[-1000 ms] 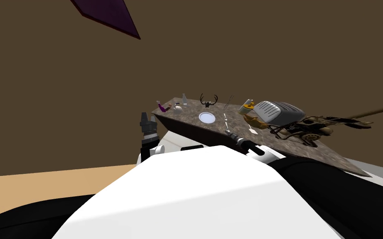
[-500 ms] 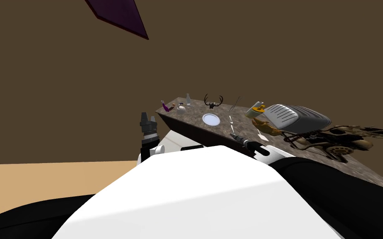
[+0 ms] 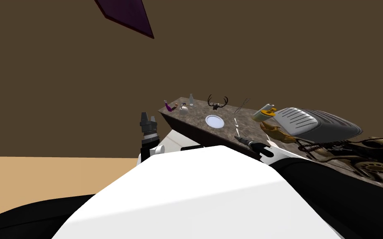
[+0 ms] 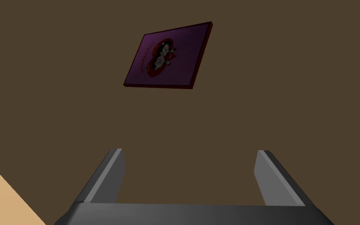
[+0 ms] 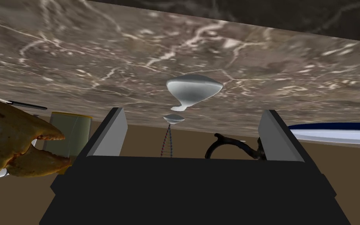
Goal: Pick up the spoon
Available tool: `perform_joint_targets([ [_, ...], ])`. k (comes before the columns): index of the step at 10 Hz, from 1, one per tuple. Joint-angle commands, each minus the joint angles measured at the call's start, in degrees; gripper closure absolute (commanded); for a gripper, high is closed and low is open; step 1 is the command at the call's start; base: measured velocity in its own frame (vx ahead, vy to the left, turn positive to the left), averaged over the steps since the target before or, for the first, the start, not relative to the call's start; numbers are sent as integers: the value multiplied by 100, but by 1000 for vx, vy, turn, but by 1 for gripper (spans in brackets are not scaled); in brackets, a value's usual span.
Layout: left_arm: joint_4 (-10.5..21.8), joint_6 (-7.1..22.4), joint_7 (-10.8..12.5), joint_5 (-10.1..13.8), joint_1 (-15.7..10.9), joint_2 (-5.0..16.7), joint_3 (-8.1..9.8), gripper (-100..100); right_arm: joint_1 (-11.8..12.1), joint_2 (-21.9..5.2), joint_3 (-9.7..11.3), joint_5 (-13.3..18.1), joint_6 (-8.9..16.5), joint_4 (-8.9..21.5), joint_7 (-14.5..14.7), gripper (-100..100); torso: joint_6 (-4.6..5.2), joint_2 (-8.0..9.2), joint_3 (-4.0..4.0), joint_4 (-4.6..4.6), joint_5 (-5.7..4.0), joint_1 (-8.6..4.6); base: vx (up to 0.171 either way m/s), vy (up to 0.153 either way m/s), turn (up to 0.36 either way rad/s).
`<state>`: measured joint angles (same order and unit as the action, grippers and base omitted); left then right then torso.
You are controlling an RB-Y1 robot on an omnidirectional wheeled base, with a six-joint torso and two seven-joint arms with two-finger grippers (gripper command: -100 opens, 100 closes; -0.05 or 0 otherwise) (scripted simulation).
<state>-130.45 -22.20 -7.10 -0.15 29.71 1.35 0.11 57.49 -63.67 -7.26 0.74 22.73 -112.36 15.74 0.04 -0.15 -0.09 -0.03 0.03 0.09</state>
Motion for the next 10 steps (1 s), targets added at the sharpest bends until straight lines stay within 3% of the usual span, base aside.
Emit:
perform_joint_targets([
  [1,0,0,0,0,0,0,0,0,0,0,0,0,0,0,0,-100,0,0,0,0,0,0,20,3,9],
  [2,0,0,0,0,0,0,0,0,4,-11,-3,1,11,1,-5,0,2,9,5,2,-1,-2,0,0,0],
  [3,0,0,0,0,0,0,0,0,-118,-2,27,-89,4,249,-54,-100,2,16,10,4,-2,-4,-59,4,279],
  [10,0,0,0,0,-2,0,0,0,-544,24,134,-403,-15,1115,-227,-100,2,55,32,13,-1,-5,-91,17,206],
])
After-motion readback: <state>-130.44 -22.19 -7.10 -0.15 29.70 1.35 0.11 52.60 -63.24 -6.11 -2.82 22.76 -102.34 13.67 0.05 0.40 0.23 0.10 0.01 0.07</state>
